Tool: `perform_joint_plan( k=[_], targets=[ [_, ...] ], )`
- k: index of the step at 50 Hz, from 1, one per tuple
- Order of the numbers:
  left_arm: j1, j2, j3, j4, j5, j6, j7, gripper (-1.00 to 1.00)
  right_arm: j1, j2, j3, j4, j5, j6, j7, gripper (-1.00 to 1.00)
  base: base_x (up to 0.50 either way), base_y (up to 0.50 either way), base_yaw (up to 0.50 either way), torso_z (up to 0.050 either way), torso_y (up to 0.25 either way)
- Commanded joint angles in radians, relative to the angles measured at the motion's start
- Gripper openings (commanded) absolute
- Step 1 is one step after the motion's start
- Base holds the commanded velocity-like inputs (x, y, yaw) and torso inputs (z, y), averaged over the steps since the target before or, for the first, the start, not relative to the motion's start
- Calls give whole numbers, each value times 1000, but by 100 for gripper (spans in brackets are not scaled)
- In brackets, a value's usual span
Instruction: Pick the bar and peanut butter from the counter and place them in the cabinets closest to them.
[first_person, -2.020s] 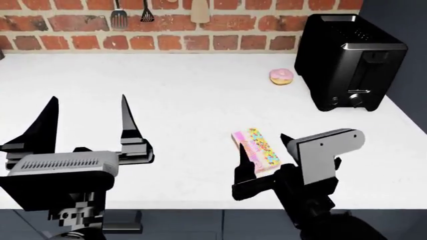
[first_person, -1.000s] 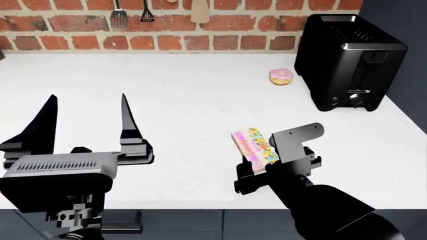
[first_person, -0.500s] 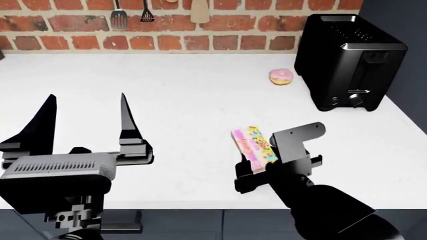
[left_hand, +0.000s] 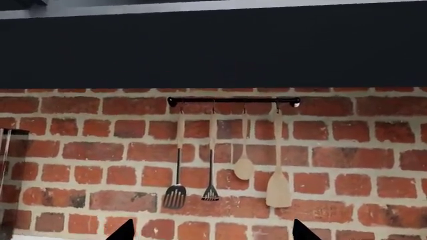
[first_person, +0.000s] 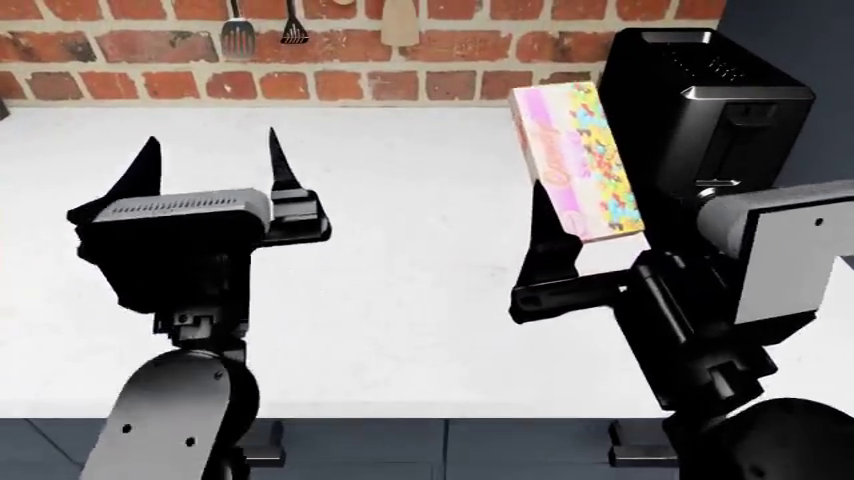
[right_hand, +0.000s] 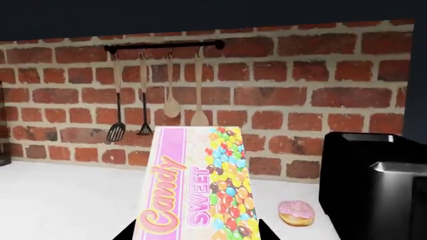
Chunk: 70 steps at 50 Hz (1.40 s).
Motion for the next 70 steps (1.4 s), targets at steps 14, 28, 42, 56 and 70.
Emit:
perform_joint_plan(
  k=[14, 28, 42, 56, 70],
  targets=[
    [-892, 128, 495, -1782, -402, 527, -77, 100, 574, 250, -161, 40, 863, -116, 693, -100, 0, 0, 0, 0, 0],
    [-891, 129, 231, -1781, -276, 477, -9, 100, 708, 267, -305, 148, 920, -86, 747, -100, 339, 0, 0, 0, 0],
    [-890, 129, 267, -1781, -292, 477, 1, 100, 771, 249, -407, 232, 919, -54, 758, -100, 500, 0, 0, 0, 0],
    [-888, 129, 294, -1781, -299, 488, -5, 100, 757, 253, -393, 209, 901, -72, 746, -100, 500, 0, 0, 0, 0],
    [-887, 129, 296, -1781, -299, 492, 0, 100, 723, 259, -372, 162, 891, -100, 742, -100, 500, -3, 0, 0, 1]
  ],
)
